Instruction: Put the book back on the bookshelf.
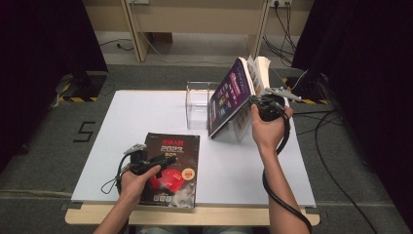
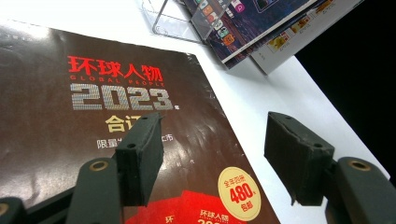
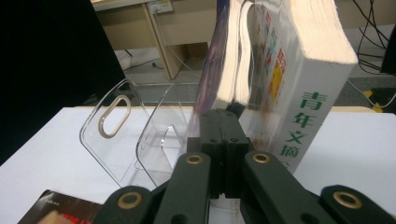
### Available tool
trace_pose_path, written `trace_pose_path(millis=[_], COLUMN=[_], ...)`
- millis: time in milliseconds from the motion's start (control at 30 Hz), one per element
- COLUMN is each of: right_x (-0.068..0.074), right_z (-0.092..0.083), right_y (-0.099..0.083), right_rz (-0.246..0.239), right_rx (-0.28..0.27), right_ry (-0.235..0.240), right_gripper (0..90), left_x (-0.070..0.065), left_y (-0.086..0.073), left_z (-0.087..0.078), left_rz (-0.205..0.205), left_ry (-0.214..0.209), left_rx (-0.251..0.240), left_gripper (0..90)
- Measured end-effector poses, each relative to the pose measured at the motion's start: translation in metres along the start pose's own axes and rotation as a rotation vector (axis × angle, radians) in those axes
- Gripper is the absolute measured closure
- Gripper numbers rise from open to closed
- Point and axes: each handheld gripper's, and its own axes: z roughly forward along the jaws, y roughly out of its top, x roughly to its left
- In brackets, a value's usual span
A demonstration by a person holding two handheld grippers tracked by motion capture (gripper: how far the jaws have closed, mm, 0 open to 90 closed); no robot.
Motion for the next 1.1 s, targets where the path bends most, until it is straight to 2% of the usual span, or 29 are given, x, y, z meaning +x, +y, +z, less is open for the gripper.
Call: trace_pose_path(millis=[567,833,900,967,1100], right_x=[0.003,0.006,0.006,0.007,0.009], right_z=[-0.012,-0.012,-0.012,-0.011,-0.003], right_y=[-0.005,-0.011,-0.013,-0.018,-0.034], right_rz=[-0.031,-0.057,-0.066,-0.07,-0.059], right_rx=[-0.041,-0.048,-0.041,-0.035,0.023], right_ry=[0.019,0.029,0.029,0.034,0.054], right_gripper=[80.9,73.6,75.8,83.2,90.0], left_x=[0.0,-0.001,-0.001,-0.001,-0.001], left_y=[0.002,0.003,0.003,0.003,0.003], left_z=[-0.002,-0.004,-0.004,-0.004,-0.004], left_rz=[0.02,0.049,0.048,0.049,0.05], left_ry=[0.02,0.043,0.043,0.042,0.038], left_rx=[-0.007,-0.01,-0.01,-0.009,-0.01], left_gripper=[35.6,34.8,34.6,34.6,34.6])
